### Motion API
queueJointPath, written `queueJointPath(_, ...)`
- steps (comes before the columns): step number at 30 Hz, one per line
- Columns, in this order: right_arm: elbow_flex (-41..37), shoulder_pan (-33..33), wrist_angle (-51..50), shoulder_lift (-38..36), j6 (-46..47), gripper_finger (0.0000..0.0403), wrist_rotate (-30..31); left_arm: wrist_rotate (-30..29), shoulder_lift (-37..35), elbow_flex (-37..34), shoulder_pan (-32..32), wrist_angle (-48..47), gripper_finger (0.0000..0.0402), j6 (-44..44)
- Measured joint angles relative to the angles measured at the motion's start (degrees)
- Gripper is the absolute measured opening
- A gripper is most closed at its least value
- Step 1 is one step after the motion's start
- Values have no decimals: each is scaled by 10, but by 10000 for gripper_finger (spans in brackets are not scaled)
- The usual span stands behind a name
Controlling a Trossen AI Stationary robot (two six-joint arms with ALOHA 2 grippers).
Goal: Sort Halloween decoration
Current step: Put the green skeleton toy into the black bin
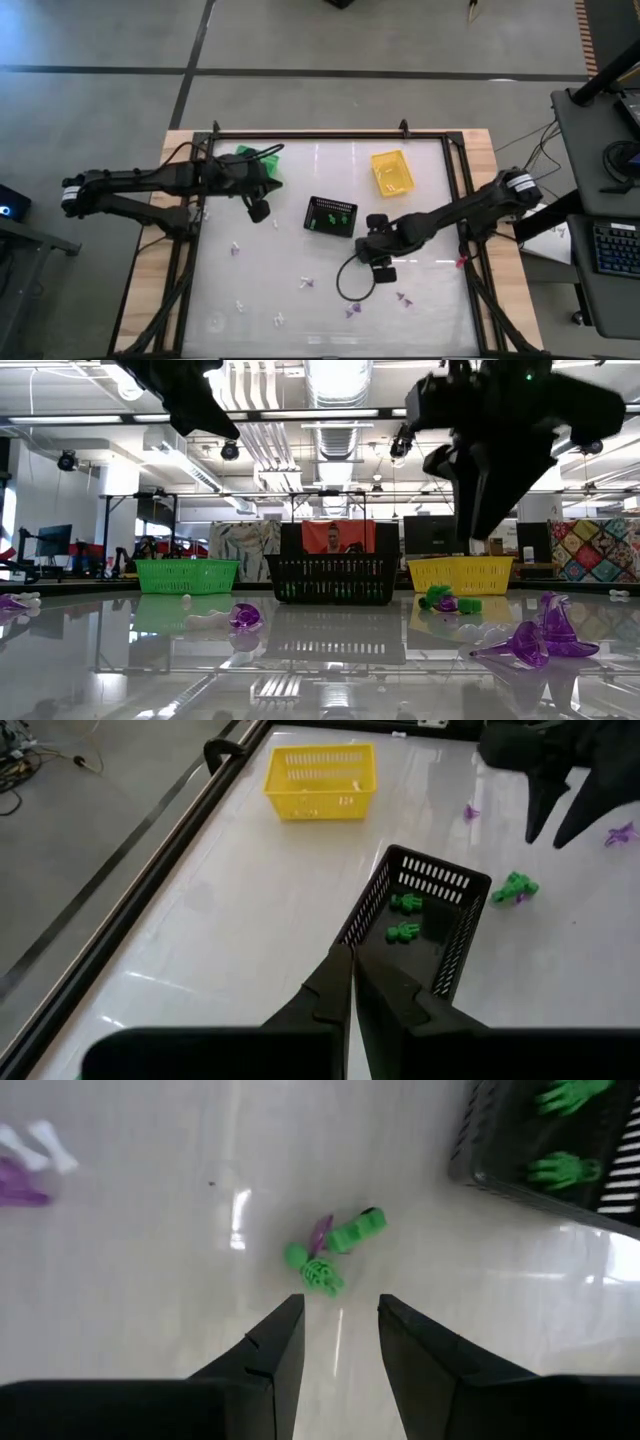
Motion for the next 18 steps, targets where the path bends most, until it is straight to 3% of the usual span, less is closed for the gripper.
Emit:
queueJointPath(9, 25, 0, -3, 70, -22, 145, -4, 0, 0, 0, 0, -3, 0, 0)
queueJointPath(18, 23, 0, 1, 92, -43, 170, -4, 0, 0, -4, 0, -4, 0, 0)
